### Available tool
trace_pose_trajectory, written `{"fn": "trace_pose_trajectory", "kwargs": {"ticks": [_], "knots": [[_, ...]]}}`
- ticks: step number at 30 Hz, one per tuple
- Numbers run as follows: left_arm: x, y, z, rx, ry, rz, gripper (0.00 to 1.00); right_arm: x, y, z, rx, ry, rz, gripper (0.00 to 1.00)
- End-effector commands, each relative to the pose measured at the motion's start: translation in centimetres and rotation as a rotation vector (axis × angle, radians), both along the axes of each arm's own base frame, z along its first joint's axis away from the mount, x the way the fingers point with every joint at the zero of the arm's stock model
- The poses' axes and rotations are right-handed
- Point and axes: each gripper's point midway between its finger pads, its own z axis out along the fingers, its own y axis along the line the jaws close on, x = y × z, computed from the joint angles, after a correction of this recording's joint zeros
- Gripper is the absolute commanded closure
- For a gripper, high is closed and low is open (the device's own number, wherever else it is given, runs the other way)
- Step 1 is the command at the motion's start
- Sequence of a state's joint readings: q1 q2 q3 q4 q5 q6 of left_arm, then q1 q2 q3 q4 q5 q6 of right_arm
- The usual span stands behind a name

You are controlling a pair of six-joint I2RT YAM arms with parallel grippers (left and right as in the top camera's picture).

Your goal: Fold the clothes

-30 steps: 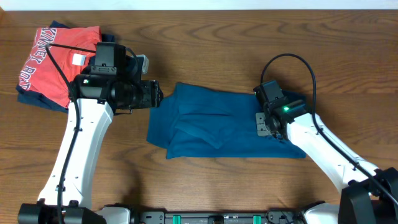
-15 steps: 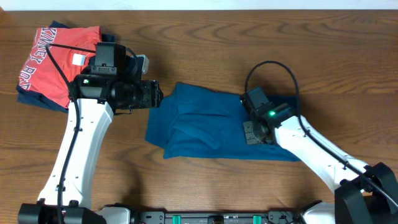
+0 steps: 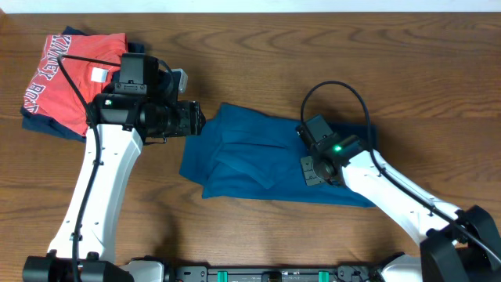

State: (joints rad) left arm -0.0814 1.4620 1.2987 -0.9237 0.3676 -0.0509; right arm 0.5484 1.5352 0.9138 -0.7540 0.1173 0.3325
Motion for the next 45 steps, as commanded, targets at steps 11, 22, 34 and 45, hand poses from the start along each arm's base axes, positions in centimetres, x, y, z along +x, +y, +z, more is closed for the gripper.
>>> {"fn": "trace_pose_trajectory", "kwargs": {"ticks": [11,22,34,45], "knots": [[0.3,-0.1,0.5,0.001,-0.02,-0.014,0.34,-3.4,-1.4,-1.0,0.013,0.161,-0.012,0.46],[0.3,-0.1,0.5,0.001,-0.019,-0.014,0.34,-1.5,-2.0,2.9,-0.04,0.026,-0.001,0.99],[0.3,-0.1,0.6,0.001,-0.022,-0.013,0.34,-3.8,-0.7,2.5,0.045,0.083,0.034,0.99],[0.3,-0.1,0.5,0.001,-0.02,-0.013,0.34,-3.1,1.5,2.3,0.054,0.0,0.181,0.52]]}}
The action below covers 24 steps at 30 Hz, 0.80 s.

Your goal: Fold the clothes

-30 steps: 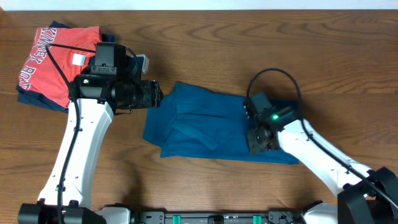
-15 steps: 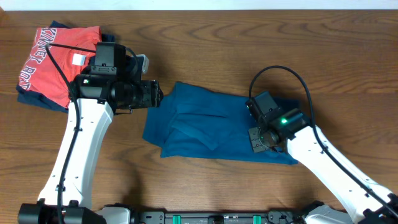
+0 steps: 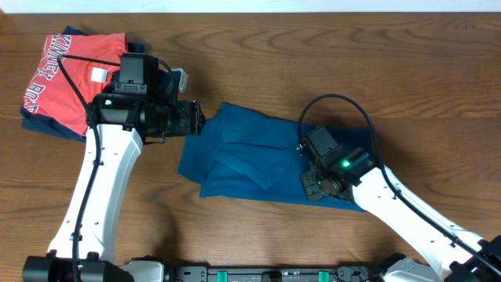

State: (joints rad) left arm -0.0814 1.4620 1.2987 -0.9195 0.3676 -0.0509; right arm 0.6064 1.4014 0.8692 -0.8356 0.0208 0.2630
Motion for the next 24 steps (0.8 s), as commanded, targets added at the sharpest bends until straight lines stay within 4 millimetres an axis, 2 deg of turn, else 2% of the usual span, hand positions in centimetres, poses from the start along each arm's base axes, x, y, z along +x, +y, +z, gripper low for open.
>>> {"fn": "trace_pose_trajectory", "kwargs": {"ticks": [1,3,4,6,7,9,10,13,15,21,24], "knots": [[0.2,-0.1,0.5,0.001,-0.016,-0.013,0.34,1.7,0.2,1.3,-0.001,-0.08,0.023,0.48],[0.2,-0.1,0.5,0.001,-0.017,-0.013,0.34,3.5,0.6,3.1,0.054,-0.155,-0.023,0.4],[0.2,-0.1,0.5,0.001,-0.017,-0.013,0.34,4.7,0.7,4.1,0.089,-0.196,-0.069,0.41],[0.2,-0.1,0.5,0.001,-0.016,-0.013,0.34,6.6,0.5,5.6,0.151,-0.26,-0.166,0.57],[0.2,-0.1,0.5,0.001,-0.016,-0.014,0.34,7.5,0.0,6.2,0.182,-0.284,-0.233,0.7],[0.2,-0.1,0.5,0.002,-0.015,-0.014,0.34,8.6,-1.2,6.3,0.208,-0.29,-0.331,0.86],[0.1,-0.1,0.5,0.002,-0.013,-0.013,0.34,8.9,-1.9,6.0,0.207,-0.283,-0.369,0.89],[0.0,-0.1,0.4,0.002,-0.006,-0.014,0.34,9.6,-3.9,4.6,0.188,-0.244,-0.452,0.95],[0.0,-0.1,0.4,0.002,-0.005,-0.014,0.34,9.8,-4.4,3.4,0.192,-0.201,-0.478,0.99],[-0.1,-0.1,0.4,0.002,-0.004,-0.014,0.34,10.1,-3.3,-2.1,0.19,-0.051,-0.477,0.99],[-0.1,-0.1,0.4,0.002,-0.004,-0.014,0.34,10.9,-2.9,-4.5,0.189,-0.028,-0.475,0.99]]}}
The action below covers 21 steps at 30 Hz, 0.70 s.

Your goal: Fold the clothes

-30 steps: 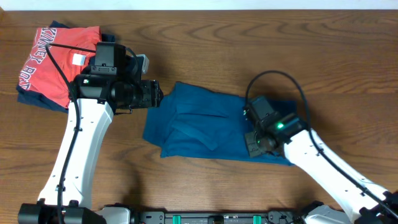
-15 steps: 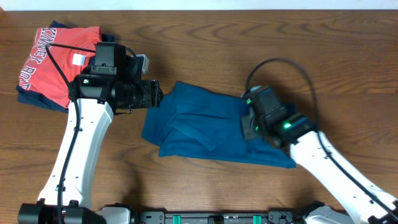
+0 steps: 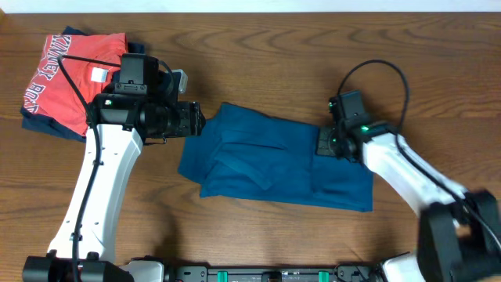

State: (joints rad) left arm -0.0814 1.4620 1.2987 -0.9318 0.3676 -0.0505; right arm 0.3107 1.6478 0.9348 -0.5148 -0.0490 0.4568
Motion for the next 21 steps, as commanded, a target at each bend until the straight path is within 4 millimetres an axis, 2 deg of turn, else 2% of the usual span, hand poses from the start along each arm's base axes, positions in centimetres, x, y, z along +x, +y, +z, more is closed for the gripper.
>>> {"fn": "trace_pose_trajectory", "kwargs": {"ticks": [1,4,6,10,12,14,17,21], "knots": [[0.2,-0.1,0.5,0.001,-0.016,-0.013,0.34,0.5,0.7,-2.1,0.03,0.036,-0.009,0.99],[0.2,-0.1,0.5,0.0,-0.016,-0.013,0.34,1.1,0.8,-2.7,0.039,0.024,-0.001,0.99],[0.1,-0.1,0.5,0.001,-0.013,-0.013,0.34,1.3,1.4,-1.5,0.063,0.003,0.061,0.98],[0.1,-0.1,0.4,0.001,-0.01,-0.014,0.34,0.7,1.5,3.5,0.084,-0.058,0.139,0.96],[0.1,-0.1,0.5,0.001,-0.012,-0.014,0.34,-0.6,1.1,5.8,0.082,-0.076,0.152,0.94],[0.2,-0.1,0.5,0.001,-0.015,-0.014,0.34,-2.0,0.7,7.1,0.081,-0.066,0.152,0.94],[0.2,-0.1,0.5,0.001,-0.017,-0.014,0.34,-4.9,-0.1,7.4,0.067,0.01,0.15,0.96],[0.2,-0.1,0.5,0.001,-0.017,-0.014,0.34,-8.0,-0.4,5.1,0.071,0.137,0.155,0.98]]}}
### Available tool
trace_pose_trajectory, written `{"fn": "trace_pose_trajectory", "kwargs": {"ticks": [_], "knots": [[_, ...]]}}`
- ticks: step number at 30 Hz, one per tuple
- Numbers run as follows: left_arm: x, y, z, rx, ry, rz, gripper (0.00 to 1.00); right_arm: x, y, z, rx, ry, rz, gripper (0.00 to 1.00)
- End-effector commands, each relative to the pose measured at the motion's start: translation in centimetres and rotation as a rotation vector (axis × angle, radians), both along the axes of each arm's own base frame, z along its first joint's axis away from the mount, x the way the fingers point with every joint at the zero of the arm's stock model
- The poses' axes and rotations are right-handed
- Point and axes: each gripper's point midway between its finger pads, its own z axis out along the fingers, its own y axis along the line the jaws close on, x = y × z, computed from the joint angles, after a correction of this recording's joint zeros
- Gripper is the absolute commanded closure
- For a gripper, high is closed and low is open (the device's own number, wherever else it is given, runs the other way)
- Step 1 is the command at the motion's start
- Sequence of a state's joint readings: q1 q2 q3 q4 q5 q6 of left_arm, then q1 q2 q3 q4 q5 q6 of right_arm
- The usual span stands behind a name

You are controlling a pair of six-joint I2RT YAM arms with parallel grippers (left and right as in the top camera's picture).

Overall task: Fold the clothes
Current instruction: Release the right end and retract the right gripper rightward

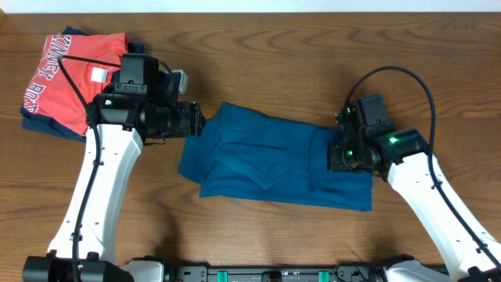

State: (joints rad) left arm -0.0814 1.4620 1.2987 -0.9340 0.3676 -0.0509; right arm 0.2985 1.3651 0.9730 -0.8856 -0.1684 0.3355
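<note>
A blue garment (262,160) lies spread across the middle of the table, with loose folds in its left half. My left gripper (200,121) rests at the garment's upper left edge, fingers pointing right; the overhead view does not show how its jaws stand. My right gripper (333,155) points down over the right part of the garment, at a crease. Its fingers are hidden under the wrist.
A folded red shirt (66,74) with white lettering lies on a folded navy piece (47,125) at the far left corner. The brown wooden table (266,63) runs wide behind the garment. Both arm bases stand at the front edge.
My right gripper has gone from the garment's upper right edge a little down and toward its right part. The left arm and the garment have not moved.
My right gripper was first on the garment's middle right, then lower near its front edge, with the right end bunched under the arm. Then that end lay flat and the gripper stood at its upper edge, now over it. My left gripper stayed put.
</note>
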Motion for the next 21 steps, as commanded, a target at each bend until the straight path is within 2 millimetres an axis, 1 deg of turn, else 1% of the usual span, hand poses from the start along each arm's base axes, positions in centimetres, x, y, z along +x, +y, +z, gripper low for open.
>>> {"fn": "trace_pose_trajectory", "kwargs": {"ticks": [1,4,6,8,10,12,15,17,19,20,21], "knots": [[0.3,-0.1,0.5,0.001,-0.02,-0.014,0.34,-2.4,0.2,-2.7,0.024,0.103,0.027,0.99],[0.3,-0.1,0.5,0.001,-0.019,-0.014,0.34,-4.6,1.2,-5.3,0.081,0.162,0.054,0.99],[0.3,-0.1,0.5,0.001,-0.019,-0.014,0.34,-5.6,1.4,-7.0,0.094,0.186,0.045,0.99],[0.3,-0.1,0.5,0.001,-0.019,-0.014,0.34,-6.4,1.1,-8.4,0.093,0.196,0.022,0.99],[0.3,-0.1,0.5,0.001,-0.019,-0.014,0.34,-6.3,0.7,-9.3,0.08,0.179,0.004,0.98],[0.3,-0.1,0.5,0.001,-0.019,-0.014,0.34,-5.4,0.4,-9.3,0.076,0.143,-0.011,0.96],[0.3,-0.1,0.5,0.001,-0.019,-0.014,0.34,-3.0,0.4,-7.5,0.101,0.068,-0.01,0.94],[0.3,-0.1,0.5,0.001,-0.019,-0.014,0.34,-1.5,0.3,-5.3,0.117,0.019,0.001,0.9],[0.2,-0.1,0.5,0.0,-0.018,-0.014,0.34,-0.1,-0.4,-2.5,0.12,-0.032,-0.011,0.87],[0.2,-0.2,0.5,-0.002,-0.016,-0.016,0.34,0.5,-0.9,-1.2,0.121,-0.055,-0.021,0.83],[0.2,-0.2,0.5,-0.003,-0.015,-0.016,0.34,1.0,-1.4,0.0,0.121,-0.076,-0.03,0.77]]}}
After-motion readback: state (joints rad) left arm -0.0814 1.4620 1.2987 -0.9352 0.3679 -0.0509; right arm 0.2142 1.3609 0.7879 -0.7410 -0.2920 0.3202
